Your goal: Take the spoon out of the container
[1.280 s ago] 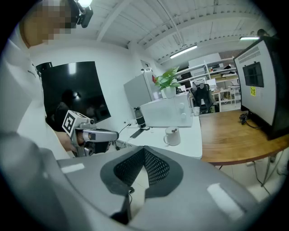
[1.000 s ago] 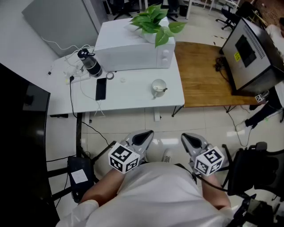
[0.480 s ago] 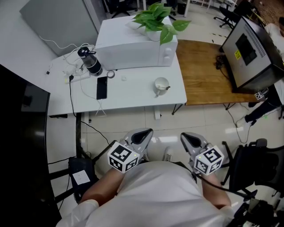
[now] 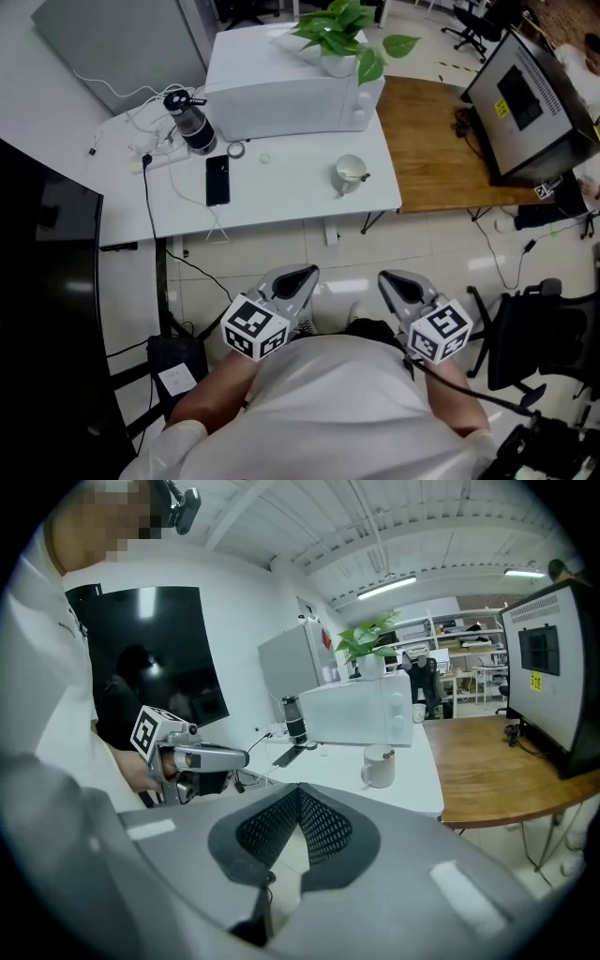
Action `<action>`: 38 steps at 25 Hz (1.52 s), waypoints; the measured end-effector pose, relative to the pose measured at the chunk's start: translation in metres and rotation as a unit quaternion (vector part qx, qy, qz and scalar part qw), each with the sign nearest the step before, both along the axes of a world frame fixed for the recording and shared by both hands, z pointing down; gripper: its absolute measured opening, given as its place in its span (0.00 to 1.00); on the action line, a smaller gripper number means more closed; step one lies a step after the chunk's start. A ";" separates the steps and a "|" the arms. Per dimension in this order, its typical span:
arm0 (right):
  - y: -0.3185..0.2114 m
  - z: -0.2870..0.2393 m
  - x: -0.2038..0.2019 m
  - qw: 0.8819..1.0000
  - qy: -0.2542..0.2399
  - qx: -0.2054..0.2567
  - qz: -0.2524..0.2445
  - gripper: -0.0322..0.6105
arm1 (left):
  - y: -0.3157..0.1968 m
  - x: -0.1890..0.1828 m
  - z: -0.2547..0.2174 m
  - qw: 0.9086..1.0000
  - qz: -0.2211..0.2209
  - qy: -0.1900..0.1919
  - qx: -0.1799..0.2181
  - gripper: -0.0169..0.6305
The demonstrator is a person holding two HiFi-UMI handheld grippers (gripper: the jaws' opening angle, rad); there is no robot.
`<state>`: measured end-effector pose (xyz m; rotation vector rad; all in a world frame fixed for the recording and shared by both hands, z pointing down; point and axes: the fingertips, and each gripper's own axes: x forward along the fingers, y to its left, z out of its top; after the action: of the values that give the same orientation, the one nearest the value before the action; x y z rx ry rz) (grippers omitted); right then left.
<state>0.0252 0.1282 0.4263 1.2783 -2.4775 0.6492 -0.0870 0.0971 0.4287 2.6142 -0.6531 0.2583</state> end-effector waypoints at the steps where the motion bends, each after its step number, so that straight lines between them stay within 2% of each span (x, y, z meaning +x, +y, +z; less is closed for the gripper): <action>1: -0.002 -0.001 -0.004 1.000 0.002 0.002 0.000 0.06 | 0.000 -0.001 0.002 1.000 0.003 0.001 -0.003 0.03; 8: -0.014 -0.004 -0.007 1.000 0.017 0.004 0.005 0.06 | -0.011 0.004 0.003 1.000 0.017 0.011 -0.007 0.03; 14: -0.042 0.000 -0.001 1.000 0.014 0.005 -0.012 0.06 | -0.039 0.009 0.008 1.000 -0.001 0.007 -0.007 0.03; 20: -0.094 0.003 0.021 0.999 0.002 0.010 -0.034 0.06 | -0.079 0.034 0.011 1.000 -0.019 -0.001 -0.007 0.03; 30: -0.186 0.004 0.077 0.996 -0.004 0.023 -0.084 0.06 | -0.164 0.085 0.010 0.997 -0.077 -0.022 0.000 0.03; 38: -0.231 0.017 0.102 0.990 0.004 0.017 -0.143 0.06 | -0.201 0.107 0.007 0.990 -0.138 -0.031 0.004 0.03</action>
<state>0.1277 -0.1028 0.4432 0.9070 -2.6042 0.5304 0.0197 -0.1036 0.4362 2.4922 -1.0286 0.2523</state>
